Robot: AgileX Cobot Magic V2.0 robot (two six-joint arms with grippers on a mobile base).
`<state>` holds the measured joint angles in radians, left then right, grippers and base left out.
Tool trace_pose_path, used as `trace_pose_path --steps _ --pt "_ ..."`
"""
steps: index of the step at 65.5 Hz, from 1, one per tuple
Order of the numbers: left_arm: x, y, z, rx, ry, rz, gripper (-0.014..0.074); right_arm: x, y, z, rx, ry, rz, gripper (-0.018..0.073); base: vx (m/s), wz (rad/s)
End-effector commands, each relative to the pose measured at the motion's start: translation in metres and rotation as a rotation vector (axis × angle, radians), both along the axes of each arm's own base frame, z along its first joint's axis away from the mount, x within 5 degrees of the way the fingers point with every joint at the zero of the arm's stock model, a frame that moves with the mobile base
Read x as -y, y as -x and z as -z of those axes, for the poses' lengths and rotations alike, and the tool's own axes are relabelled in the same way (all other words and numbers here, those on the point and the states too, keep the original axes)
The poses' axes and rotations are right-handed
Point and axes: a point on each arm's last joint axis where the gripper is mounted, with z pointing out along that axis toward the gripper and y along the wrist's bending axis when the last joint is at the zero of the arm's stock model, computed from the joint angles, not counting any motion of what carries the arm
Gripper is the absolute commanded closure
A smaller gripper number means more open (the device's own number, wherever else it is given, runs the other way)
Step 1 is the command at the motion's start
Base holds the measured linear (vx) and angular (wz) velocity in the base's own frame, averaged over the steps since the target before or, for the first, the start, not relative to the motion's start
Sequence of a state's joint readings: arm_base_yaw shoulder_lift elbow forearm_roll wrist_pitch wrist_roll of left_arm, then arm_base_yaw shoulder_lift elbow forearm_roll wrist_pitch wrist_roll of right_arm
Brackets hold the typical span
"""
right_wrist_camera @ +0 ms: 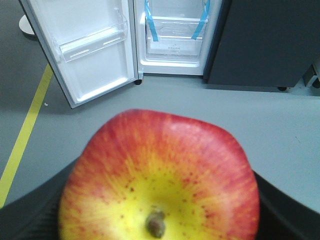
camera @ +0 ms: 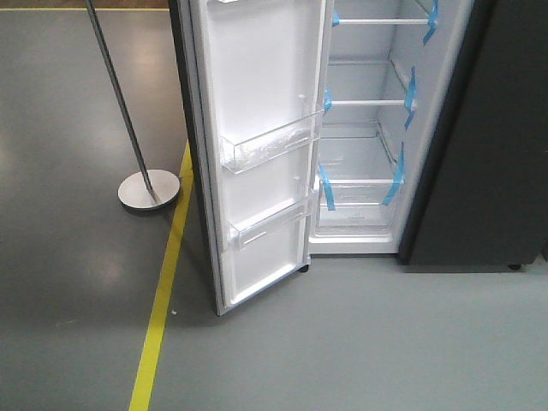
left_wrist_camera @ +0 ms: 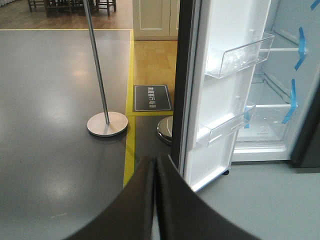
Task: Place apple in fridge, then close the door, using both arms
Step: 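Approach the refrigerator shelves with the apple in the right gripper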
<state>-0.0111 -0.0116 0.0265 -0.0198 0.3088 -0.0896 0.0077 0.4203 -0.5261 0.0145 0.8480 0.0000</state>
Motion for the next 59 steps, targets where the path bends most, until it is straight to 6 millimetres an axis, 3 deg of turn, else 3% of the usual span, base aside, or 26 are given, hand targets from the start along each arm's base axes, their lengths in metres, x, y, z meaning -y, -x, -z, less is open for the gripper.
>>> trace_pose_path --steps 1,59 --pt "0.0001 -0.0009 0.0000 0.059 0.010 0.000 0.0602 0.0006 -0.0040 -0.0133 0.088 0.005 0.005 0.0461 0.10 0.00" --pt "0.0001 -0.0009 0.0000 0.059 0.010 0.000 0.0602 0.0006 -0.0040 -0.0133 0.088 0.005 0.005 0.0461 0.10 -0.01"
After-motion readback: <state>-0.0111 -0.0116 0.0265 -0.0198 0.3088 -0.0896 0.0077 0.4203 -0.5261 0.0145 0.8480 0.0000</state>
